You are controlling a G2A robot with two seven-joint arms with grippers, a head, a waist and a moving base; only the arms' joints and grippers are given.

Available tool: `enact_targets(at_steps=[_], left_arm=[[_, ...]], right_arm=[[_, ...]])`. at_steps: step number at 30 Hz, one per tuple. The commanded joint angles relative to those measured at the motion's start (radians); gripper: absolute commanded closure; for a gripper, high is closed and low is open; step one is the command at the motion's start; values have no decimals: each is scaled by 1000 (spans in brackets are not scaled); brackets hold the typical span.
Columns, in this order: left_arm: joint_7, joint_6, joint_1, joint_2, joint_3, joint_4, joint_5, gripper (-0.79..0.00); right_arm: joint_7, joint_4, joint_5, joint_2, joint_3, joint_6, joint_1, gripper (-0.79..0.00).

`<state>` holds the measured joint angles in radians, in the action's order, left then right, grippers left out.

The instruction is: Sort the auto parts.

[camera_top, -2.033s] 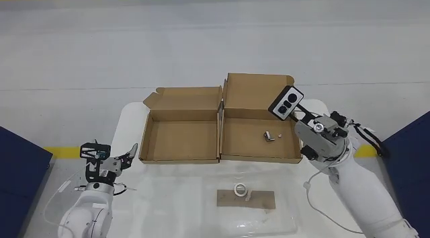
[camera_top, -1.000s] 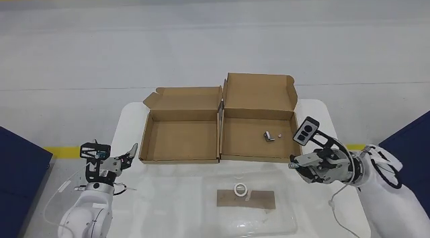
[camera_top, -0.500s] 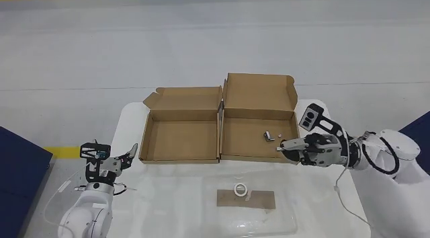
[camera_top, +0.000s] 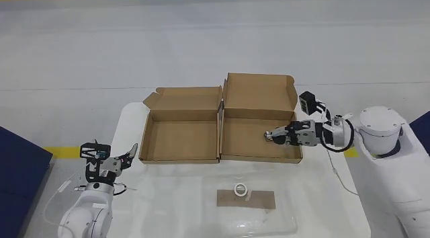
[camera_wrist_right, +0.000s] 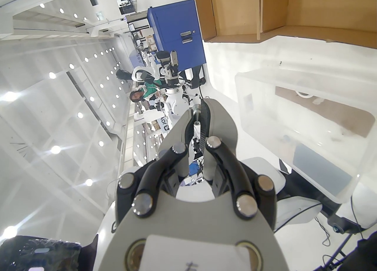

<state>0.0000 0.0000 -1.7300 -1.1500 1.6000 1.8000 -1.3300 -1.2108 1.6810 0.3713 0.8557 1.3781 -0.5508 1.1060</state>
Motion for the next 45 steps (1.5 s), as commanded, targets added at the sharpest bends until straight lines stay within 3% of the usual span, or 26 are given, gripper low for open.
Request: enact_targets(at_steps=[1, 7, 11, 20, 25, 32, 45], left_arm=[[0, 0, 0, 0, 0, 0, 0, -785], [0, 0, 0, 0, 0, 0, 0, -785], [0, 0, 0, 0, 0, 0, 0, -785], [0, 0, 0, 0, 0, 0, 0, -785], [0, 0, 0, 0, 0, 0, 0, -785], [0, 0, 0, 0, 0, 0, 0, -785], [0, 0, 0, 0, 0, 0, 0, -785]], right_arm=[[-1, 1, 0, 0, 0, -1, 0, 0], [24, 11, -19, 0, -3, 7, 3, 0], [67, 40, -148, -7, -39, -44, -41, 0], [97, -38, -494, 7, -296, -156, -259, 0], [114, -141, -572, 34, -432, -173, -368, 0], [98, -279, -586, 76, -547, -119, -471, 0], [98, -279, -586, 76, -547, -119, -471, 0]])
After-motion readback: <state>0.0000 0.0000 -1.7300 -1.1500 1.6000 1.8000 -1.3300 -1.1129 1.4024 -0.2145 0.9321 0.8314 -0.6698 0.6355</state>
